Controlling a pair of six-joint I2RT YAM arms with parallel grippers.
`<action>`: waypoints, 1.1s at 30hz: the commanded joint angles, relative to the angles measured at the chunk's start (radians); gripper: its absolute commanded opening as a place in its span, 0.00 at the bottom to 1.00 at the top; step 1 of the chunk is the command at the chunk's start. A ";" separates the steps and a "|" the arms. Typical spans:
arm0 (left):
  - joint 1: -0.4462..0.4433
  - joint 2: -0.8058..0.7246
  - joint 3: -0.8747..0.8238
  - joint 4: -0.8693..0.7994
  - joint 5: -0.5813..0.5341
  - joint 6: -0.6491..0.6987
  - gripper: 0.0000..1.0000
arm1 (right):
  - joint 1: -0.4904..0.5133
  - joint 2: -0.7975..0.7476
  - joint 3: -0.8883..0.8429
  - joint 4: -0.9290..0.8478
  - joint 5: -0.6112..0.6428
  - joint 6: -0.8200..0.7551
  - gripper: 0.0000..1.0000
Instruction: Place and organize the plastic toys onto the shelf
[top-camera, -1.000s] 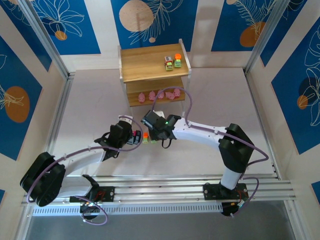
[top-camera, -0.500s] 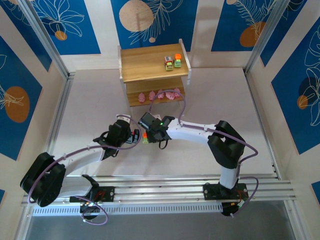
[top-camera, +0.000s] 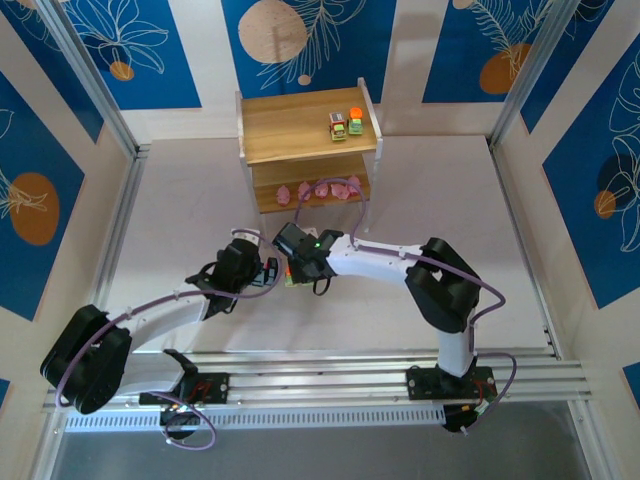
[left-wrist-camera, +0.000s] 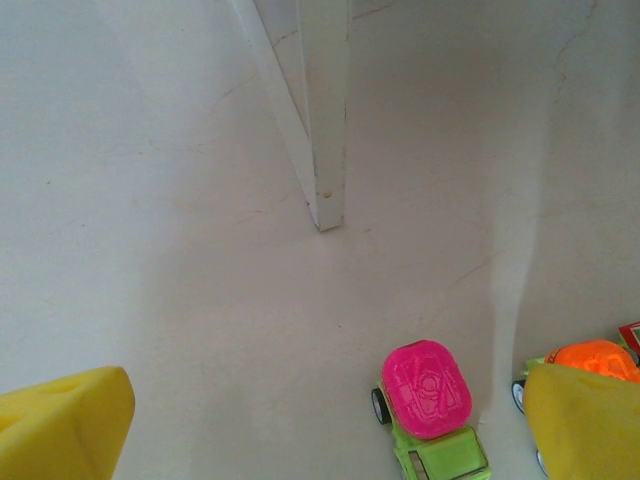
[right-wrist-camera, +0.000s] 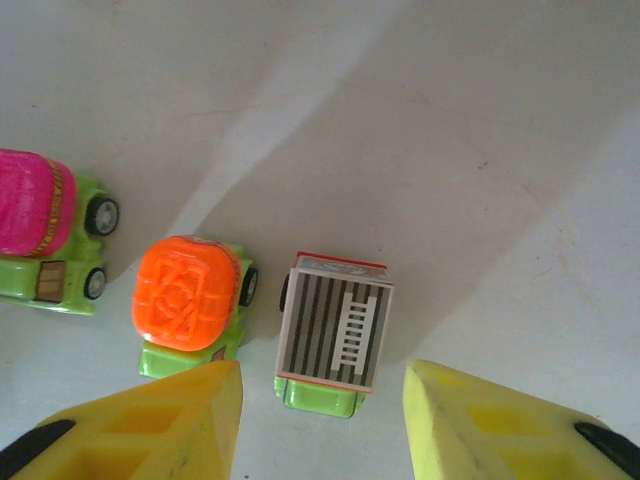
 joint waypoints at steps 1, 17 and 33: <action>0.013 -0.018 0.007 -0.014 0.011 -0.012 1.00 | -0.009 0.017 0.031 -0.002 -0.024 0.016 0.47; 0.021 -0.016 0.005 -0.010 0.022 -0.015 1.00 | -0.017 0.048 0.054 -0.004 -0.026 0.012 0.43; 0.022 -0.009 0.006 -0.007 0.023 -0.015 1.00 | -0.018 0.085 0.093 -0.044 -0.019 0.019 0.35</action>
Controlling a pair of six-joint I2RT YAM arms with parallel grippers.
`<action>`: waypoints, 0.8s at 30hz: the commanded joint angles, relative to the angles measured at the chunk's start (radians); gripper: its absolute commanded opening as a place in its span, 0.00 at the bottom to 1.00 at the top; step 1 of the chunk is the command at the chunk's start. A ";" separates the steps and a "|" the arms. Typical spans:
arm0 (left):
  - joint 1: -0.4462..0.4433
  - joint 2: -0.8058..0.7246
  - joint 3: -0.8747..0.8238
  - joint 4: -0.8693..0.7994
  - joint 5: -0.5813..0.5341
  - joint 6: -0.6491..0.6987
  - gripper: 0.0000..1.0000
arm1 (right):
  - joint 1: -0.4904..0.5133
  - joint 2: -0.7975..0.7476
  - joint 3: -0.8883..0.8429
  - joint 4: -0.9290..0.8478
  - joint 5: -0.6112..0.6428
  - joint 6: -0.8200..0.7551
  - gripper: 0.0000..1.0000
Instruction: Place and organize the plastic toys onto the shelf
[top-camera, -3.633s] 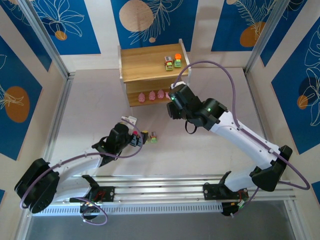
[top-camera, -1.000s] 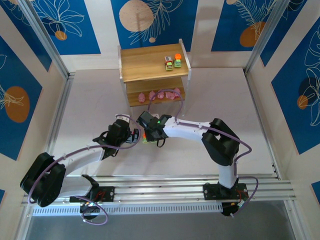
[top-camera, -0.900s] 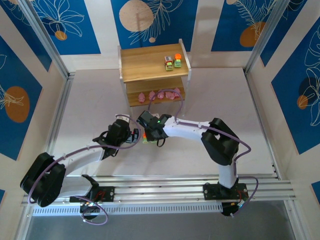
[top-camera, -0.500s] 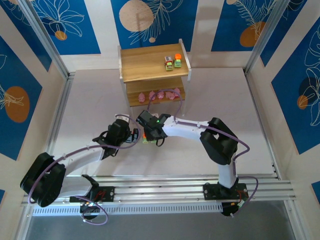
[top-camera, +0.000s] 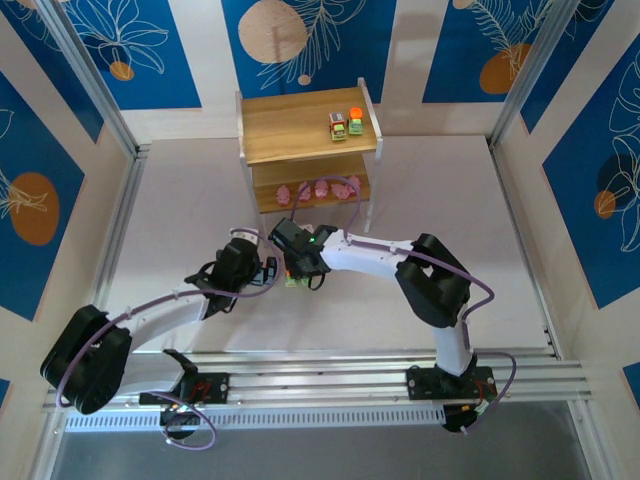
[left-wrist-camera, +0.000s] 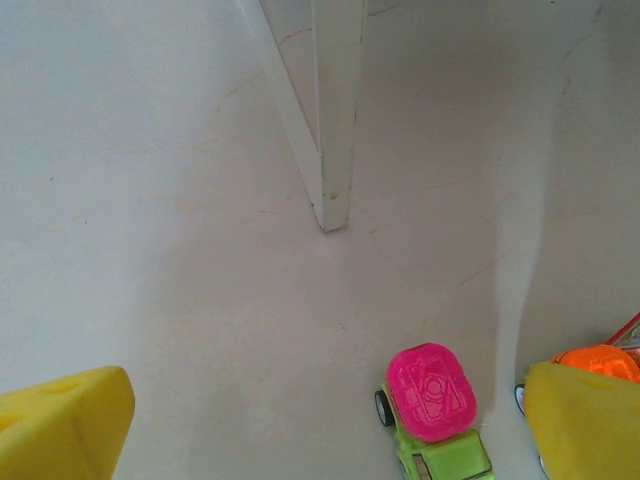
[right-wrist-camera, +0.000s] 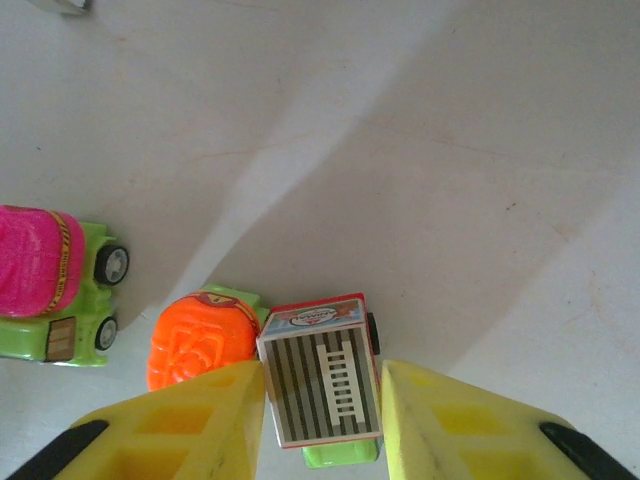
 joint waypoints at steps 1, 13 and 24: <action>0.011 -0.009 0.006 -0.008 0.016 -0.011 1.00 | -0.003 0.018 0.020 -0.036 -0.001 0.017 0.35; 0.014 -0.002 0.009 -0.007 0.023 -0.011 1.00 | -0.001 0.012 -0.005 -0.049 0.018 0.005 0.36; 0.014 0.002 0.011 -0.007 0.025 -0.010 1.00 | 0.005 0.019 -0.009 -0.051 0.020 0.008 0.39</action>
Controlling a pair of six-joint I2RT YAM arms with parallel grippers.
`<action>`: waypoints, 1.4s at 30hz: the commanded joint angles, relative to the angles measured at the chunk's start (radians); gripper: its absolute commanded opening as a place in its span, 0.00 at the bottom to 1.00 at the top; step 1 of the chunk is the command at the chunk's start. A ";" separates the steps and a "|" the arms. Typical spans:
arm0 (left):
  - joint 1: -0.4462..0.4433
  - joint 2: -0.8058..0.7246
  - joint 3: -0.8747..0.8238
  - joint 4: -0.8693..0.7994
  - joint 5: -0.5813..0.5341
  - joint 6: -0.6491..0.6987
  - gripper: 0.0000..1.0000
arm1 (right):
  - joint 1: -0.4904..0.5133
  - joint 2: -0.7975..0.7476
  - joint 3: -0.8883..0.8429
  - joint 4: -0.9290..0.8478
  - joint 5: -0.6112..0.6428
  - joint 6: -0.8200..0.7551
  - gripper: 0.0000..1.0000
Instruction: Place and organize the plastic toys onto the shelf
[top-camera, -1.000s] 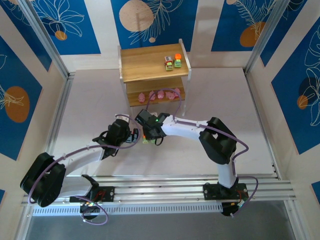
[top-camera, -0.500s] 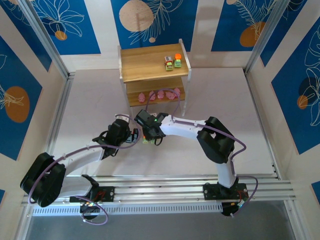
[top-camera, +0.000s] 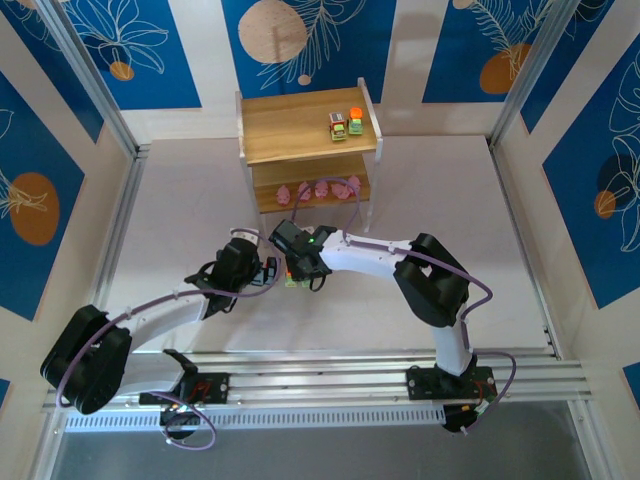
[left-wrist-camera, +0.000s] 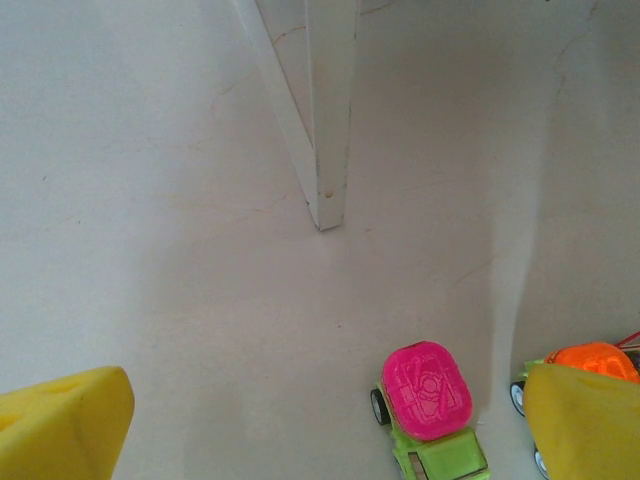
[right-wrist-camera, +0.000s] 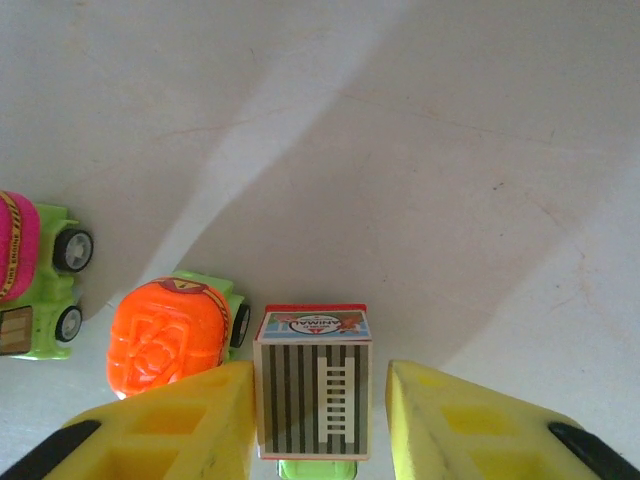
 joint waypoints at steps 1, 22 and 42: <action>0.011 0.002 0.011 -0.006 0.016 -0.010 1.00 | 0.007 0.015 -0.005 -0.028 0.018 0.007 0.38; 0.012 0.004 0.011 -0.004 0.019 -0.011 1.00 | 0.023 0.026 0.009 -0.066 0.063 -0.005 0.26; 0.013 -0.002 -0.002 0.025 0.047 0.010 1.00 | 0.028 -0.168 -0.031 -0.142 0.132 -0.023 0.21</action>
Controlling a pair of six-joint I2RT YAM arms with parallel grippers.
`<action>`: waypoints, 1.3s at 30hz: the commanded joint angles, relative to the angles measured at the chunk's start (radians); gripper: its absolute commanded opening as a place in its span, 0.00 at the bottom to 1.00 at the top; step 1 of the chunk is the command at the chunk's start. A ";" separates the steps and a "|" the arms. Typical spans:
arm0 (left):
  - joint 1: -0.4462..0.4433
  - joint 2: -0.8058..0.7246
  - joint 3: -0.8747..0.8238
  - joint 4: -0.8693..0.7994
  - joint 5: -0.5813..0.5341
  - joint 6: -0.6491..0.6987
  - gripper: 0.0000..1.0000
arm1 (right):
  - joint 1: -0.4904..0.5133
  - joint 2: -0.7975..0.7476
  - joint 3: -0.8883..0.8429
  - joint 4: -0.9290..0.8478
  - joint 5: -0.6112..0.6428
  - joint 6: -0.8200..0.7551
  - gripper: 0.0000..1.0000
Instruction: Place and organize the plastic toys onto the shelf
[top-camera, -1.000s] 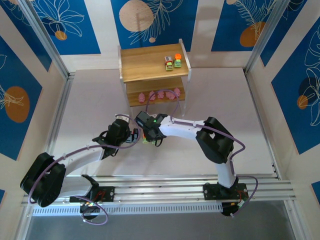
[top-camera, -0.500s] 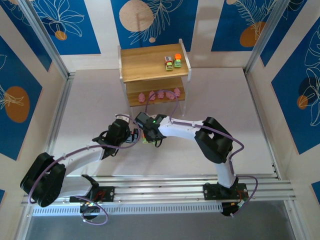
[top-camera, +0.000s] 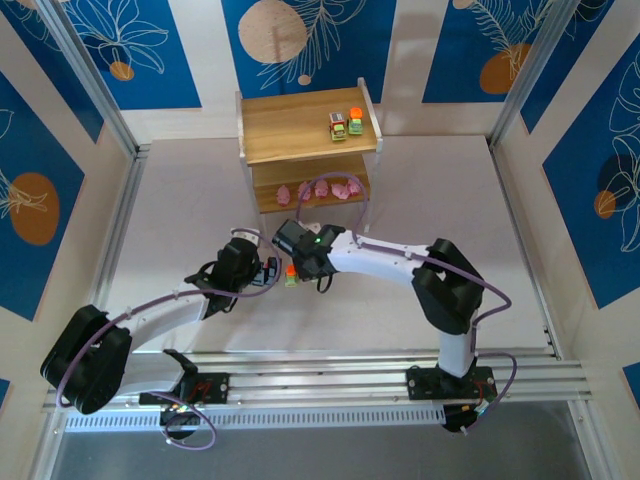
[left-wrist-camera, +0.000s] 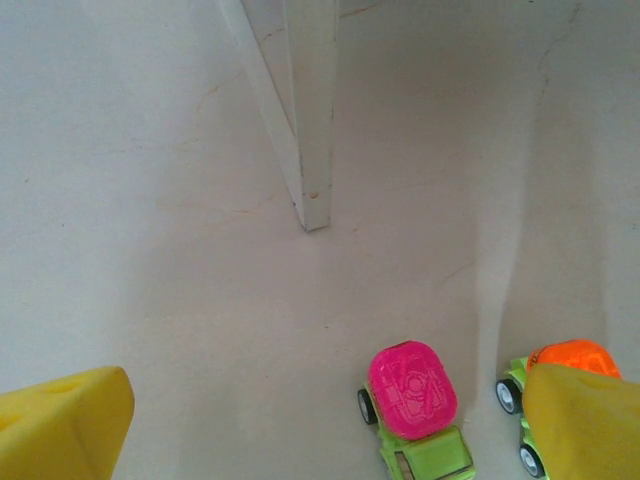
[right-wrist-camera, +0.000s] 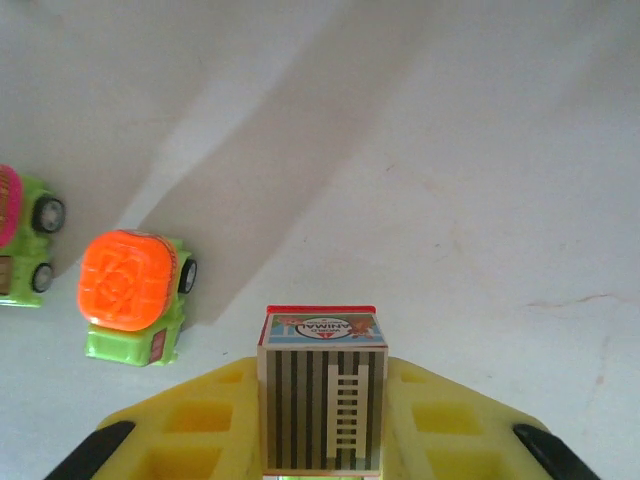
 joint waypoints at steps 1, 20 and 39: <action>0.012 -0.005 -0.004 0.023 0.025 0.011 1.00 | 0.007 -0.064 -0.010 -0.048 0.034 -0.008 0.21; -0.007 -0.017 -0.024 0.081 0.070 0.043 1.00 | 0.010 -0.236 0.103 -0.184 0.073 -0.056 0.21; -0.093 0.006 -0.002 0.108 0.067 0.108 1.00 | 0.002 -0.274 0.364 -0.320 0.122 -0.157 0.20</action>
